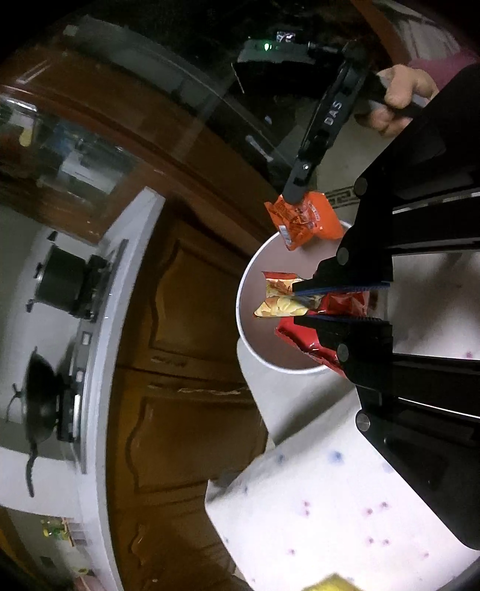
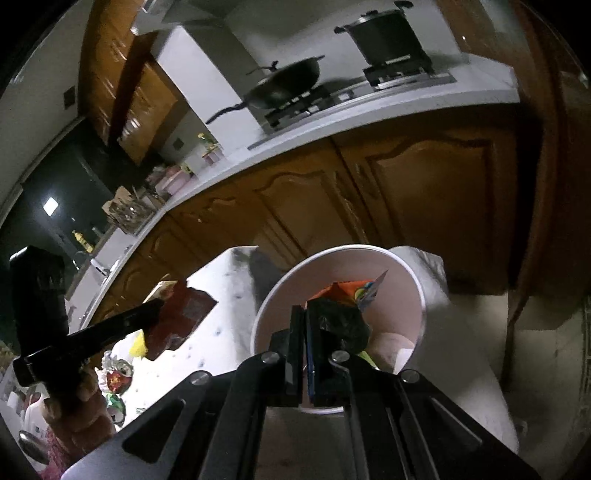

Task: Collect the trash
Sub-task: 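Carry the red bag and orange wrapper to the bin and release both tools, then grasp the white milk carton with the left tool while the right tool grasps the green carton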

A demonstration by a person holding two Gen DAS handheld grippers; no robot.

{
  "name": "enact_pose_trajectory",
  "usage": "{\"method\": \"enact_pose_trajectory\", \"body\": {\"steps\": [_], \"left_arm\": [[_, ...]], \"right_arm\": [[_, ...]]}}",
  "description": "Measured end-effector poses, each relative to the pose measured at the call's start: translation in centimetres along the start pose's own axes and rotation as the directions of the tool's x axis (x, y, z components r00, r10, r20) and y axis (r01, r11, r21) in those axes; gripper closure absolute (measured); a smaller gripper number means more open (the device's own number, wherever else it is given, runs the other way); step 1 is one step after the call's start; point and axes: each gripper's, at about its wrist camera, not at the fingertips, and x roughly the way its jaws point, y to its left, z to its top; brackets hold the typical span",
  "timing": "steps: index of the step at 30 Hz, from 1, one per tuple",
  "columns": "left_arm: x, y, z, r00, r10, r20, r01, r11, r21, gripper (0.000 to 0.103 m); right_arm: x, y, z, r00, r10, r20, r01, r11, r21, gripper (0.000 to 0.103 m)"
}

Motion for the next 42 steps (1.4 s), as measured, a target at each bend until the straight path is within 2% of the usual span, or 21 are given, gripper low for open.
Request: {"method": "enact_pose_trajectory", "body": {"steps": [5, 10, 15, 19, 22, 25, 28, 30, 32, 34, 39, 41, 42], "left_arm": [[3.8, 0.1, -0.1, 0.998, -0.02, -0.061, 0.018, 0.999, -0.027, 0.094], [6.8, 0.3, -0.9, 0.993, 0.002, -0.119, -0.006, 0.999, -0.032, 0.094], [8.5, 0.5, -1.7, 0.987, 0.01, -0.158, -0.015, 0.999, -0.032, 0.094], [9.6, 1.1, -1.8, 0.984, -0.034, -0.175, 0.022, 0.997, -0.07, 0.094], [10.0, 1.0, -1.8, 0.982, -0.037, -0.186, 0.025, 0.998, -0.065, 0.094], [10.0, 0.7, -1.9, 0.98, -0.028, -0.199, 0.017, 0.998, -0.052, 0.085], [9.7, 1.0, -2.0, 0.98, -0.012, -0.198, 0.0, 0.998, -0.061, 0.065], [9.5, 1.4, -2.0, 0.98, -0.018, -0.197, 0.001, 0.996, -0.086, 0.064], [9.4, 1.7, -2.0, 0.979, -0.027, -0.201, 0.006, 0.994, -0.105, 0.059], [9.1, 1.8, -2.0, 0.98, -0.016, -0.197, -0.005, 0.994, -0.109, 0.059], [6.2, 2.3, -2.1, 0.986, -0.015, -0.163, -0.008, 0.99, -0.138, 0.059], [4.4, 2.8, -2.3, 0.99, 0.0, -0.141, -0.022, 0.988, -0.152, 0.051], [3.6, 3.2, -2.4, 0.991, 0.003, -0.132, -0.024, 0.987, -0.161, 0.049]], "right_arm": [[1.1, -1.2, -0.1, 0.999, -0.014, -0.033, 0.015, 1.0, 0.008, 0.102], [1.9, -1.9, -0.6, 0.998, -0.026, -0.055, 0.027, 1.0, 0.008, 0.101], [2.5, -2.6, -0.8, 0.997, -0.036, -0.072, 0.036, 0.999, 0.009, 0.1], [3.0, -3.0, -1.1, 0.996, -0.031, -0.088, 0.032, 0.999, 0.012, 0.097], [3.3, -2.9, -1.1, 0.995, -0.038, -0.092, 0.039, 0.999, 0.007, 0.097], [3.2, -3.1, -1.0, 0.995, -0.034, -0.091, 0.035, 0.999, 0.018, 0.097], [2.8, -3.2, -0.9, 0.996, -0.023, -0.084, 0.026, 0.999, 0.032, 0.096], [2.6, -3.3, -0.9, 0.997, -0.02, -0.08, 0.023, 0.999, 0.042, 0.095], [2.3, -3.3, -0.9, 0.997, -0.022, -0.073, 0.026, 0.998, 0.052, 0.091], [1.8, -3.4, -1.0, 0.998, -0.02, -0.059, 0.024, 0.997, 0.066, 0.086], [0.3, -2.9, -1.1, 1.0, -0.013, -0.019, 0.014, 0.997, 0.077, 0.084], [-0.6, -2.3, -1.2, 1.0, -0.007, 0.005, 0.007, 0.997, 0.073, 0.071], [-1.0, -1.9, -1.2, 1.0, 0.001, 0.018, -0.002, 0.998, 0.07, 0.059]]}}
